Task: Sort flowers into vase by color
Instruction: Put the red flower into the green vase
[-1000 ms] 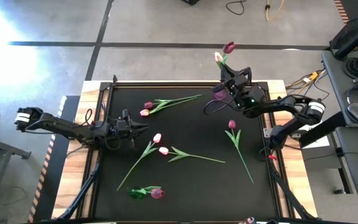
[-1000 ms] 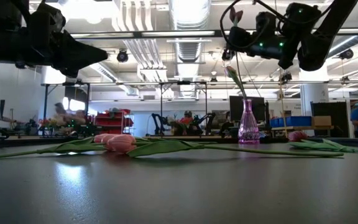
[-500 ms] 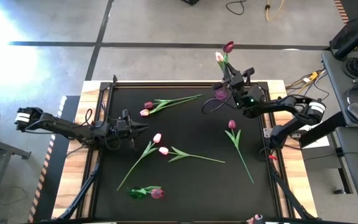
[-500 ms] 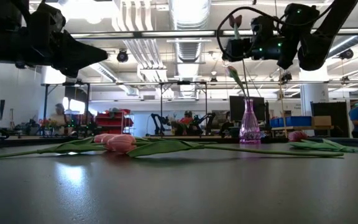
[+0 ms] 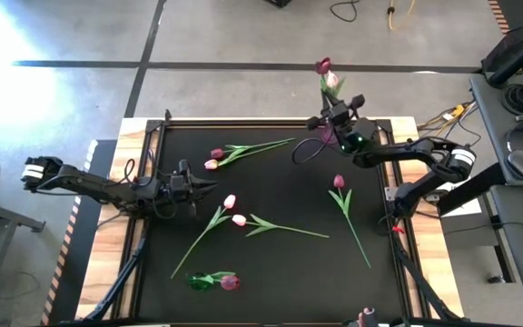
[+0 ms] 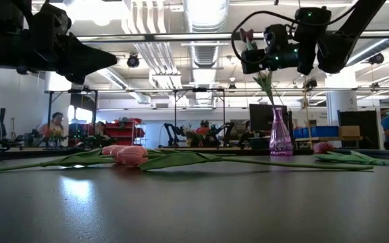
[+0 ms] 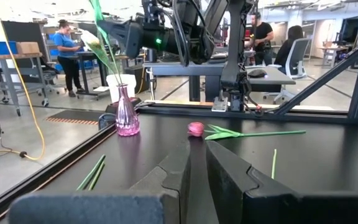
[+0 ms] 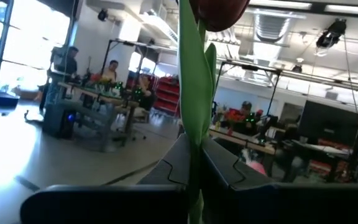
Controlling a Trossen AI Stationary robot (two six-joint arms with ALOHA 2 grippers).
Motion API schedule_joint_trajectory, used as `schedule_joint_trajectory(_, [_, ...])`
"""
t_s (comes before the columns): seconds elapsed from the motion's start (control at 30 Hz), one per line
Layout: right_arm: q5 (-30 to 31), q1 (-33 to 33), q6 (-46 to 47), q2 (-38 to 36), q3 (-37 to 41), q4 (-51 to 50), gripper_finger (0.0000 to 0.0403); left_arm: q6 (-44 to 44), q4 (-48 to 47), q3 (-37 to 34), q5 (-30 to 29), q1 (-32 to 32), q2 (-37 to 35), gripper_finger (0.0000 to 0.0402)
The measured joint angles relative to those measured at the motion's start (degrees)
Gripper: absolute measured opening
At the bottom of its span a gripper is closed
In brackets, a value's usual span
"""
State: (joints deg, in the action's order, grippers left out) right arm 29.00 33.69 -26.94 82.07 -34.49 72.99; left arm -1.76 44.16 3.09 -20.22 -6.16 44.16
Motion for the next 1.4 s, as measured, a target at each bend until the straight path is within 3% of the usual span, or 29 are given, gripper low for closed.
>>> schedule_joint_trajectory(0.27, [7.47, -0.02, -1.12, -2.29, -2.72, -1.89, 0.0013, 0.28, 0.0, 0.0, -0.01, 0.0, 0.0, 0.0037])
schedule_joint_trajectory(0.5, [14.81, 0.0, -2.57, -5.78, -4.31, -12.82, 0.0016, 0.28, 0.0, 0.0, 0.01, -0.01, 0.0, 0.0037])
schedule_joint_trajectory(0.83, [19.55, 0.0, -2.51, -10.06, -4.62, -22.14, 0.0117, 0.32, -0.06, 0.07, 0.01, 0.0, 0.0, 0.0037])
schedule_joint_trajectory(0.97, [21.61, 0.24, -4.29, -11.02, -4.62, -25.79, 0.0135, 0.33, -0.04, 0.72, 0.01, -0.01, 0.0, 0.0037])
schedule_joint_trajectory(1.1, [22.09, 0.5, -6.67, -11.7, -4.62, -26.86, 0.0114, 0.35, -0.09, 0.85, 0.01, -0.01, 0.0, 0.0037])
schedule_joint_trajectory(1.4, [22.05, 0.59, -11.08, -12.38, -4.62, -28.1, 0.0014, 0.35, -0.13, 0.85, 0.03, -0.01, 0.0, 0.0037])
